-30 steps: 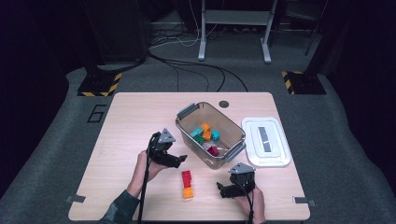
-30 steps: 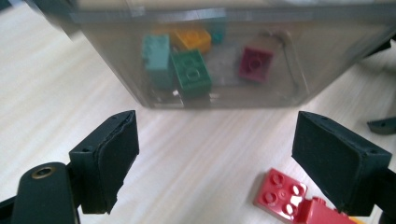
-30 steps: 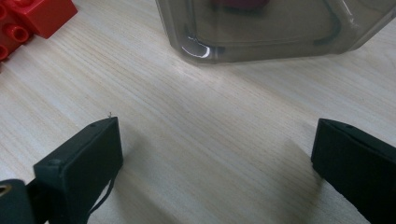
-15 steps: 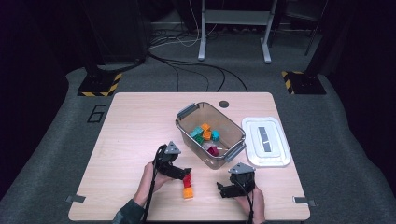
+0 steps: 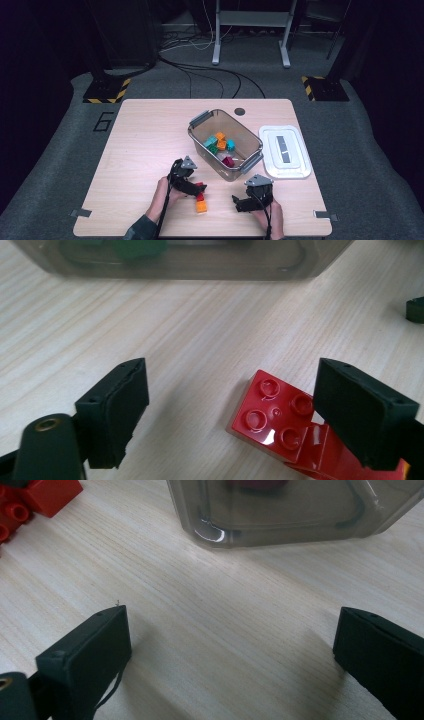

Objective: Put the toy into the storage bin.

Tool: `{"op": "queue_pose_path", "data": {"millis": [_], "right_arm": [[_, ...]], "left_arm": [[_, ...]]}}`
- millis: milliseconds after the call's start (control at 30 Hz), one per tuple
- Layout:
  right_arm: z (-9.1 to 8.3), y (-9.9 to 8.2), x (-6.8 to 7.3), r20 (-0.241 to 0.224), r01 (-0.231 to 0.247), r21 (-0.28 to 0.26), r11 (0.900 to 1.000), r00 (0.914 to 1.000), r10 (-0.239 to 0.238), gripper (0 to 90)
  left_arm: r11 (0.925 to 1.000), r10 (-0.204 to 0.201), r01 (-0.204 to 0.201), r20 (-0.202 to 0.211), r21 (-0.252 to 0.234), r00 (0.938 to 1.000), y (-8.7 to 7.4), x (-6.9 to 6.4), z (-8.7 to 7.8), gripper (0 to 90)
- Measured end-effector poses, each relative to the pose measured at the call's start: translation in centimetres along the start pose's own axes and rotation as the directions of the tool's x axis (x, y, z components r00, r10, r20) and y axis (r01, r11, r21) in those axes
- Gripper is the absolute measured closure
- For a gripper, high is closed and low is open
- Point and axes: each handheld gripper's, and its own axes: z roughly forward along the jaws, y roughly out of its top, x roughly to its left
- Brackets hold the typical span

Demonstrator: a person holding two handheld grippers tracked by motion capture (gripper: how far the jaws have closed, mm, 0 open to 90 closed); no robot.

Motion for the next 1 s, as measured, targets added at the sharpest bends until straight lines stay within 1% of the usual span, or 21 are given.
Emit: {"op": "queue_pose_path", "data": {"millis": [100,167,233,267,333,367,433,467,533,600,667,733,767,833,1000], "right_arm": [[0.0,0.0,0.0,0.001,-0.002,-0.001,1.0000,1.0000,0.002,1.2],[0.0,0.0,0.0,0.000,-0.001,0.000,1.0000,1.0000,0.001,1.2],[0.0,0.0,0.0,0.001,-0.002,-0.001,1.0000,1.0000,0.002,1.2],[0.0,0.0,0.0,0.000,-0.001,0.000,1.0000,1.0000,0.001,1.2],[0.0,0.0,0.0,0.000,0.000,0.000,1.0000,1.0000,0.000,1.2],[0.0,0.0,0.0,0.000,0.000,0.000,1.0000,1.0000,0.000,1.2],[0.0,0.0,0.0,0.000,0.000,0.000,1.0000,1.0000,0.000,1.2],[0.0,0.0,0.0,0.001,-0.001,0.000,1.0000,1.0000,0.001,1.2],[0.0,0.0,0.0,0.001,-0.001,0.000,1.0000,1.0000,0.001,1.2],[0.0,0.0,0.0,0.000,0.000,0.000,1.0000,1.0000,0.000,1.2],[0.0,0.0,0.0,-0.001,0.001,0.000,1.0000,1.0000,-0.001,1.2],[0.0,0.0,0.0,0.000,-0.003,-0.001,1.0000,1.0000,0.003,1.2],[0.0,0.0,0.0,0.000,-0.001,-0.001,1.0000,1.0000,0.001,1.2],[0.0,0.0,0.0,0.001,-0.002,-0.001,1.0000,1.0000,0.002,1.2],[0.0,0.0,0.0,0.000,-0.001,0.000,1.0000,1.0000,0.001,1.2]], "left_arm": [[0.9997,-0.024,0.024,-0.020,-0.003,0.9995,-0.3,0.6,-0.3,15.2],[0.9993,-0.036,0.036,-0.041,-0.008,0.9985,-0.5,1.0,-0.6,15.8],[0.9983,-0.057,0.056,-0.061,-0.015,0.9965,-0.7,1.6,-0.9,16.5],[0.9983,-0.057,0.057,-0.069,-0.015,0.9960,-0.9,1.8,-1.0,16.5],[0.9971,-0.075,0.073,-0.081,-0.020,0.9939,-1.1,2.1,-1.3,16.8],[0.9964,-0.082,0.079,-0.086,-0.029,0.9929,-1.2,2.2,-1.4,14.8],[0.9960,-0.082,0.079,-0.076,-0.042,0.9937,-1.3,2.1,-1.6,13.9],[0.9962,-0.080,0.077,-0.069,-0.040,0.9944,-1.4,1.9,-1.6,13.9],[0.9980,-0.054,0.052,-0.054,-0.036,0.9971,-1.5,1.5,-1.5,14.4],[0.9990,-0.040,0.039,-0.041,-0.022,0.9984,-1.7,1.4,-1.3,16.6],[0.9992,-0.035,0.034,-0.031,-0.021,0.9989,-1.9,1.4,-1.0,25.3],[0.9991,-0.039,0.039,-0.025,-0.017,0.9989,-2.1,1.5,-0.9,36.9],[0.9991,-0.041,0.041,-0.024,-0.014,0.9989,-2.2,1.5,-0.8,37.8],[0.9990,-0.037,0.036,-0.025,-0.025,0.9990,-2.4,1.5,-0.9,44.9],[0.9988,-0.027,0.025,-0.040,-0.043,0.9989,-2.7,1.4,-1.0,56.6]]}}
